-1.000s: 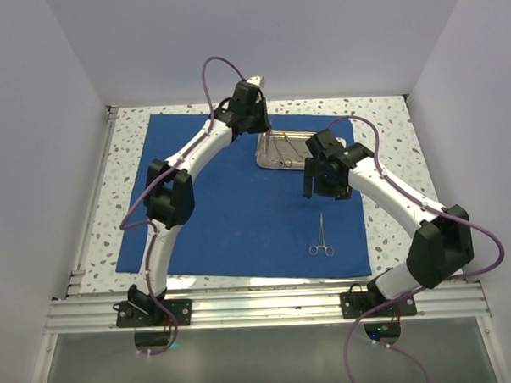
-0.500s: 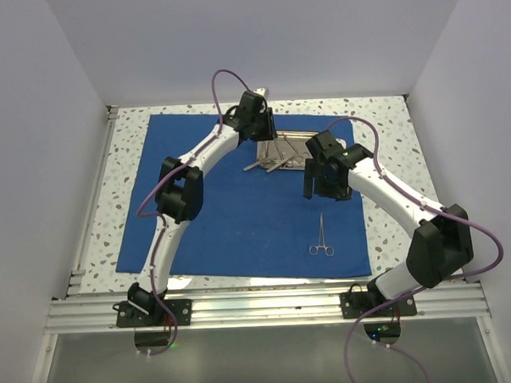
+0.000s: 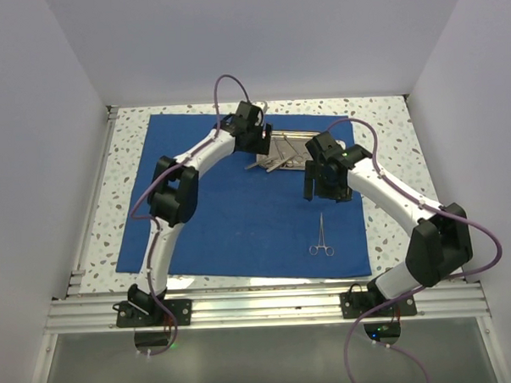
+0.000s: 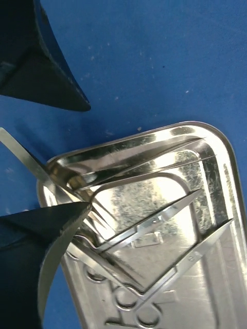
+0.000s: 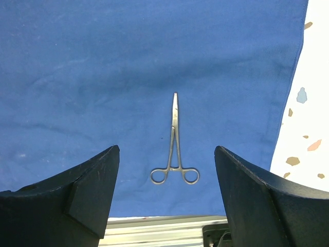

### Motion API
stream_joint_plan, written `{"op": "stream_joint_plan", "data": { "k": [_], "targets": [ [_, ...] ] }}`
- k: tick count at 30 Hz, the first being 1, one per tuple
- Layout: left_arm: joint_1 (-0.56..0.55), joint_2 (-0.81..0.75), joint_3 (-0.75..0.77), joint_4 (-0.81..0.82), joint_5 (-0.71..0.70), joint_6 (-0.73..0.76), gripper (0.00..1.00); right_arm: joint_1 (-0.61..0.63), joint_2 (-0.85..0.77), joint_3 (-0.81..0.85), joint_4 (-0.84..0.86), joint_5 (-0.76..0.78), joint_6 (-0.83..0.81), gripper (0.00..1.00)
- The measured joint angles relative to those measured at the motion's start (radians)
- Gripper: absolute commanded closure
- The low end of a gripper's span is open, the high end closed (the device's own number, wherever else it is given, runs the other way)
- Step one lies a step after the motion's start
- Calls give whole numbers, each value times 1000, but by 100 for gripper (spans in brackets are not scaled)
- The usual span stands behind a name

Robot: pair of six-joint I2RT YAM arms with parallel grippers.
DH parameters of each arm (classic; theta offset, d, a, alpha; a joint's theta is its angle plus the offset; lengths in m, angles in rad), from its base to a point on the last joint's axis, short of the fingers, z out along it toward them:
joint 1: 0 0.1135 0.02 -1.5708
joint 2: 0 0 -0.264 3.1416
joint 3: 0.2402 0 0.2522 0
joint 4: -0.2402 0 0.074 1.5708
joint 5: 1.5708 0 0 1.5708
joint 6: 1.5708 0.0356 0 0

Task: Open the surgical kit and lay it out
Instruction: Pick up the medical item from the container.

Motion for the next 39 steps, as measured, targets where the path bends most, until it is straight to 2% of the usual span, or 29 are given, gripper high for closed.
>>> {"op": "stream_joint_plan", "data": {
  "k": [7, 16, 39],
  "targets": [
    [0, -114, -66, 18, 63, 77, 20, 0, 22, 0, 3, -9, 0, 21],
    [1, -149, -68, 43, 187, 130, 31, 0, 23, 0, 3, -19, 0, 21],
    [-19, -112, -122, 40, 204, 161, 37, 0, 22, -28, 6, -22, 5, 21]
  ]
}}
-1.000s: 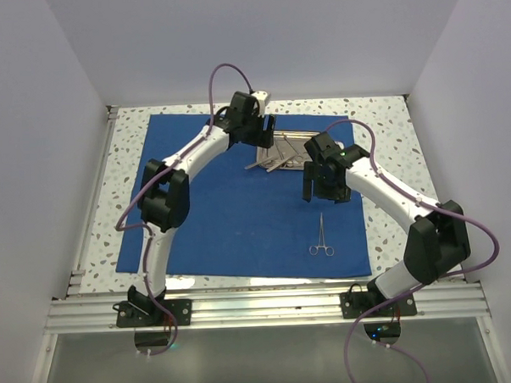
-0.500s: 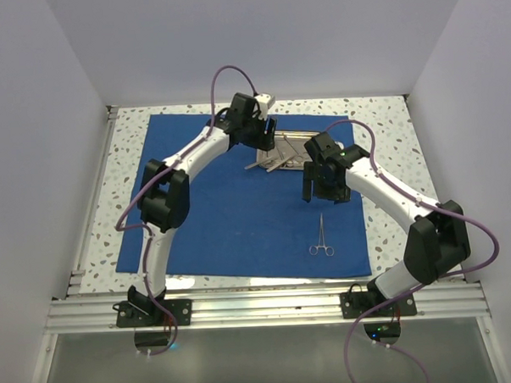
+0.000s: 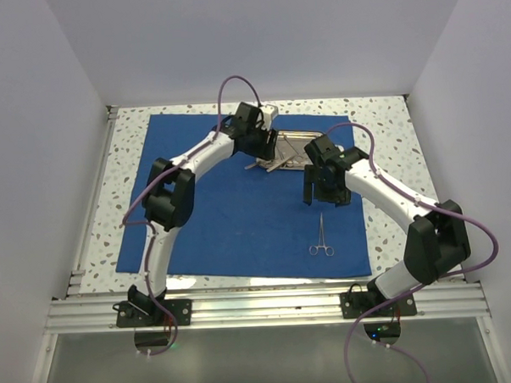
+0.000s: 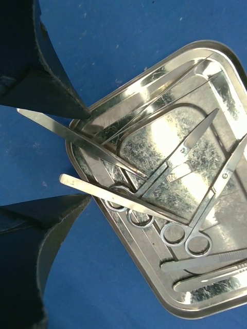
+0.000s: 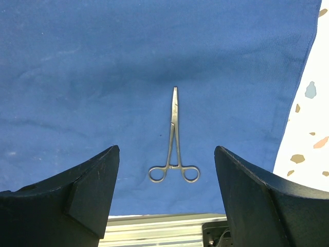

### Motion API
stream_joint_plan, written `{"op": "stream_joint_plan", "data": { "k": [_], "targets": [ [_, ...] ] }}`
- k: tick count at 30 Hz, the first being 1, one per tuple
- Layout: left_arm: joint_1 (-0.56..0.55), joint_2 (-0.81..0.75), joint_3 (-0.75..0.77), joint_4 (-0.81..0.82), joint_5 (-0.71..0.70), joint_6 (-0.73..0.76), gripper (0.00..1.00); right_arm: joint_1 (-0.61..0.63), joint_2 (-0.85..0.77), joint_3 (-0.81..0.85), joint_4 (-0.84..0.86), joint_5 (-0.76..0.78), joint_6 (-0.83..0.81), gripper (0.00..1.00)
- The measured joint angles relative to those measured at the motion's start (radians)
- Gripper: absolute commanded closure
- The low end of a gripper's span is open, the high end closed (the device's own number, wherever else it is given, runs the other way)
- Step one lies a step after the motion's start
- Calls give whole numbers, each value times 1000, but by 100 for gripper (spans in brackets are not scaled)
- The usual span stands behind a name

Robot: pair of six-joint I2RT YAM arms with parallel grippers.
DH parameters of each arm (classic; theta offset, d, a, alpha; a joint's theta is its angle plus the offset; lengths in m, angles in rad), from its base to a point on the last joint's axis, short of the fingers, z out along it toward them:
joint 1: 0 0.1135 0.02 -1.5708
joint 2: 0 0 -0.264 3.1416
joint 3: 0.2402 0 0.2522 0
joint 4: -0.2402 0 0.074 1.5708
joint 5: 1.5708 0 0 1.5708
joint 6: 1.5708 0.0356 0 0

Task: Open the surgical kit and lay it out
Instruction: Pick up the medical item from the container.

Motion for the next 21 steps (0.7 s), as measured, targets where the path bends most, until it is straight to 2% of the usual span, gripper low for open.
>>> {"op": "stream_joint_plan", "data": {
  "k": [6, 9, 14, 17, 18, 21],
  "targets": [
    [-24, 63, 11, -10, -28, 9, 39, 0, -3, -11, 0, 0, 0, 22],
    [-32, 96, 46, -18, -49, 7, 47, 0, -4, -11, -1, 0, 0, 21],
    [-41, 129, 108, -37, -105, 5, 64, 0, -7, -11, -2, 1, 0, 22],
    [-40, 135, 109, -57, -128, 4, 79, 0, -7, -11, -2, 2, 0, 22],
    [-40, 135, 109, -62, -133, 6, 88, 0, -7, -11, -2, 2, 0, 22],
    [-40, 135, 114, -71, -138, 5, 100, 0, -7, -10, -2, 2, 0, 22]
  ]
}}
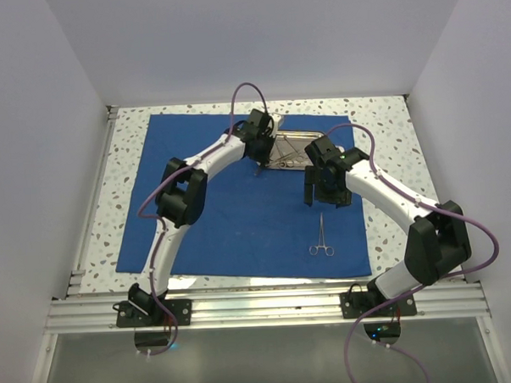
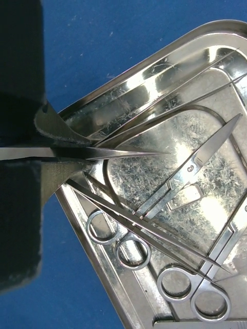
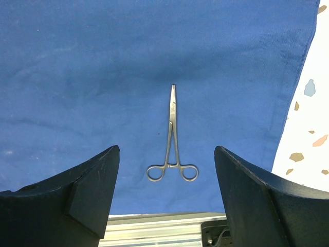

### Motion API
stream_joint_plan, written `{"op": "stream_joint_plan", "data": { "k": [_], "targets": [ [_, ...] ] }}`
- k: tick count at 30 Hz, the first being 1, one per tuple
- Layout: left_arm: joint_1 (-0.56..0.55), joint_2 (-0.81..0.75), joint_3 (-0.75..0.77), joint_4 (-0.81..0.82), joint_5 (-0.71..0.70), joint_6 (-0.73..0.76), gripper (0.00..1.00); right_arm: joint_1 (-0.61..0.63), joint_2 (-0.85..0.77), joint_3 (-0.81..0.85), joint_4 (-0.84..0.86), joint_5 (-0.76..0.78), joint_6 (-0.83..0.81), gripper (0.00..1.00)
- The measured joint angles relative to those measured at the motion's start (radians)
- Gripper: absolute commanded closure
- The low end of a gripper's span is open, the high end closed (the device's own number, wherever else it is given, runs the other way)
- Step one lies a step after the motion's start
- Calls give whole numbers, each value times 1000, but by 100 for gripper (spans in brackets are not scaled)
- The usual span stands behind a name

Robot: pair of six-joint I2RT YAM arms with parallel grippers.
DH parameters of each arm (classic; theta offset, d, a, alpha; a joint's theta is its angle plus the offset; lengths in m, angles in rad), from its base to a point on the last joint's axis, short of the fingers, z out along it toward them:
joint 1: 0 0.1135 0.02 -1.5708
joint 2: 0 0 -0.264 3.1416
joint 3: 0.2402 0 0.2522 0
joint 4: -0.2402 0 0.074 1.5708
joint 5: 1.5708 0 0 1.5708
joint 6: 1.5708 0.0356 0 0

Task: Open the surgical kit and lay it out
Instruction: Pick up the medical item from the container.

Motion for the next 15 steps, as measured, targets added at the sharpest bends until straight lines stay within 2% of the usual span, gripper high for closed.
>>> {"op": "stream_joint_plan", "data": {
  "k": [10, 15],
  "targets": [
    [0, -26, 3, -40, 17, -26, 100, 0, 5, 21, -1, 0, -3, 23],
    [0, -200, -82, -42, 13, -59, 100, 0, 66, 106, 9, -7, -16, 21]
  ]
}}
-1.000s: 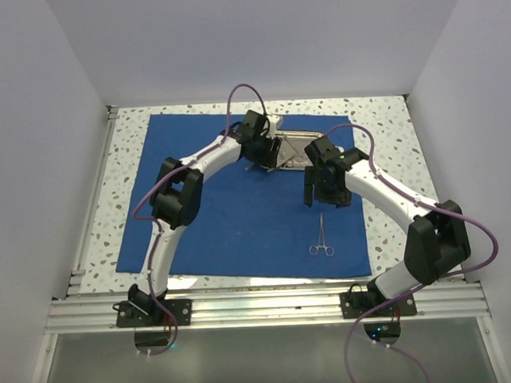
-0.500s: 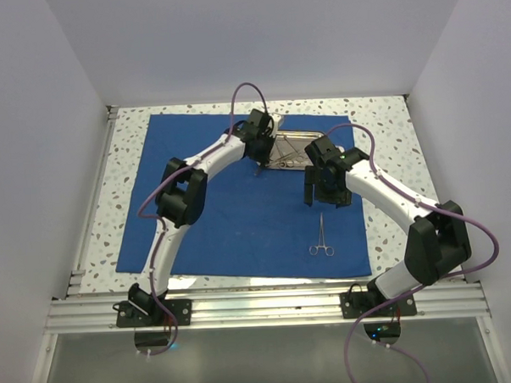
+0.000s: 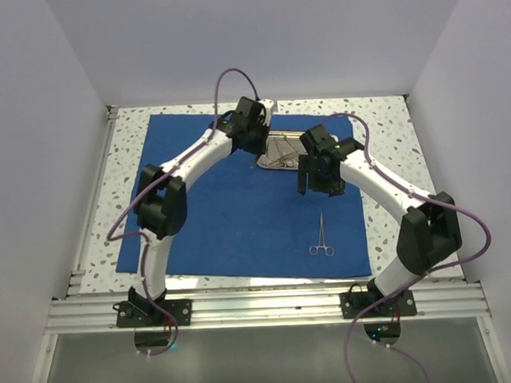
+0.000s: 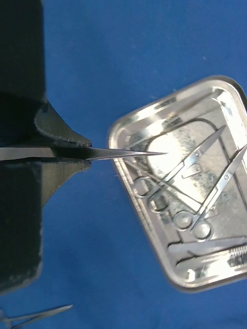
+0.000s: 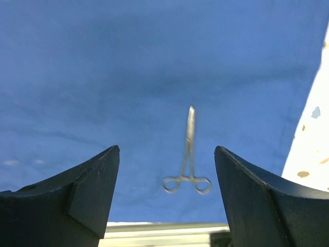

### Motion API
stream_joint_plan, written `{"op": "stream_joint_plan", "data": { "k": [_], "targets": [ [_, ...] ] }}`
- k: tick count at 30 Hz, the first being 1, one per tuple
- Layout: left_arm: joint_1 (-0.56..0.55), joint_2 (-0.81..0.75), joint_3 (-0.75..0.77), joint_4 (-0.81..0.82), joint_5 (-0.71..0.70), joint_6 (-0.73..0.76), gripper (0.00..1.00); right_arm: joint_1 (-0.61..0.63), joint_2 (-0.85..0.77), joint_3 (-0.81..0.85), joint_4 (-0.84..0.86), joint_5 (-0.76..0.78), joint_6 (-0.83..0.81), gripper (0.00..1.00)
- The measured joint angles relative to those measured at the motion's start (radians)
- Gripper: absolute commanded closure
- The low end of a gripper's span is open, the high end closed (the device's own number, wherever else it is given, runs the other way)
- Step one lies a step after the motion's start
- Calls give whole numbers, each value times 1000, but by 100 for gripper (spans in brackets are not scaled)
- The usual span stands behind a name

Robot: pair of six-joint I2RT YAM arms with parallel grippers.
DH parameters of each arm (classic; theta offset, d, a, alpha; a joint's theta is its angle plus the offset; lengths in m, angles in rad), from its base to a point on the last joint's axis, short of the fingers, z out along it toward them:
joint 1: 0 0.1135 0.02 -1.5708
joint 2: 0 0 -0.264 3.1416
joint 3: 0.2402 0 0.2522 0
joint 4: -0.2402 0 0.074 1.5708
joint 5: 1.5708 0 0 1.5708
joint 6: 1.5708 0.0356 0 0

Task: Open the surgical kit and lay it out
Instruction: Pick up the medical item from the container, then place the medical item in the surgical kit, then pick up the medical item from the container.

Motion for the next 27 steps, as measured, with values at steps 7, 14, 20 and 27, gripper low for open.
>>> {"op": "stream_joint_plan", "data": {
  "k": [7, 14, 20, 27],
  "targets": [
    [0, -517, -480, 78, -76, -73, 100, -4, 199, 243, 33, -51, 3, 21],
    [11, -713, -986, 132, -121, -165, 19, -50, 462, 531, 81, -87, 75, 20],
    [20, -742, -1154, 114, -125, -220, 13, -97, 642, 674, 95, -116, 150, 21],
    [24, -843, -1148, 121, -141, -235, 14, -112, 745, 753, 94, -122, 209, 24]
  ]
}}
